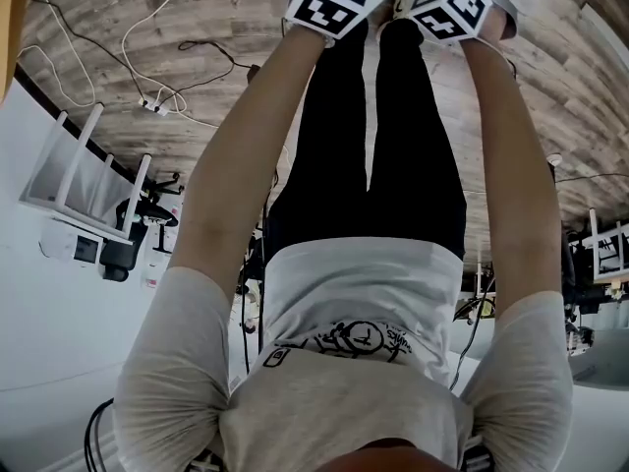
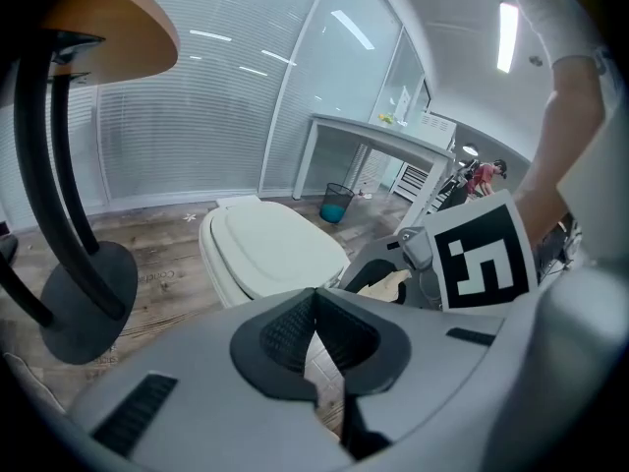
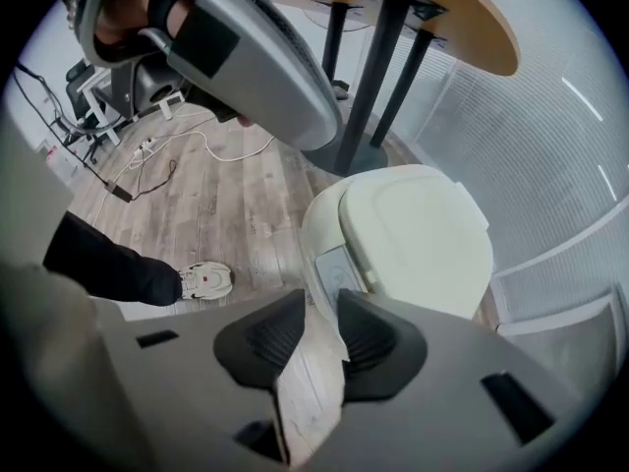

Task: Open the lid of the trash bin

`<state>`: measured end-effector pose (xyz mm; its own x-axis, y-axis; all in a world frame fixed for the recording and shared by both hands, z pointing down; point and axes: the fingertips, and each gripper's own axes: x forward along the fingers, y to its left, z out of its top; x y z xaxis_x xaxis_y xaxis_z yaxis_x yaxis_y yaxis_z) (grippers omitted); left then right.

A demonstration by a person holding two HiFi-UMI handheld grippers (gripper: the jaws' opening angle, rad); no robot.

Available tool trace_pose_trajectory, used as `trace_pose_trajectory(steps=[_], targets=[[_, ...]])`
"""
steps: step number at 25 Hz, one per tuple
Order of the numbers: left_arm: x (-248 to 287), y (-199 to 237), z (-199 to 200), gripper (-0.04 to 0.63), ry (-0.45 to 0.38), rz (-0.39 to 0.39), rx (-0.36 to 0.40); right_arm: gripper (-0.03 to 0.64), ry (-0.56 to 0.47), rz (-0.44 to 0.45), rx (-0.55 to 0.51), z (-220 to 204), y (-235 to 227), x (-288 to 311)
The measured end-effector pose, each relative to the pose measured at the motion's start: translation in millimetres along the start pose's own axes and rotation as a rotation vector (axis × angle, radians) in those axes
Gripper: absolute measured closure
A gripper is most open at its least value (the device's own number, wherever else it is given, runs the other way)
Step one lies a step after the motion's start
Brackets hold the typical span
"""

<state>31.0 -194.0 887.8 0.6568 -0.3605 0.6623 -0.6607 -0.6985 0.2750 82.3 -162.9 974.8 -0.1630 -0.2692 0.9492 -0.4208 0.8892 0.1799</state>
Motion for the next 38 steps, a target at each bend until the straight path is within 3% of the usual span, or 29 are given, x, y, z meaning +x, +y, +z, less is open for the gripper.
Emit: trace_pose_trajectory(steps=[3,8,14,27,38], targets=[[-6.3,-0.4,-1.1,0.58,0.006,-0.005,0.006,0.529,0.017,0.011,-0.026,1.5,2.1,0.2],[-21.0,-1.8,2.0,0.578,0.01,0.007,0.008,0.486,-0.006,0.019,-0.019,9.2,-1.7,-12.6],[-50.1,-9.1,36.3,0.58,-0.039,0.023,0.013,0.502,-0.098,-0.013,0.093,23.4,-17.8,-60.1],[-136.9,-40.6,146.1,0.58,-0.221,0.046,0.038,0.548,-0.35,-0.078,0.401,53.3,-77.7,-207.5],[-231.5,-87.1,240.8,0.579,-0.37,0.035,0.043,0.588,-0.563,-0.138,0.516,97.0,-111.8,-360.5]])
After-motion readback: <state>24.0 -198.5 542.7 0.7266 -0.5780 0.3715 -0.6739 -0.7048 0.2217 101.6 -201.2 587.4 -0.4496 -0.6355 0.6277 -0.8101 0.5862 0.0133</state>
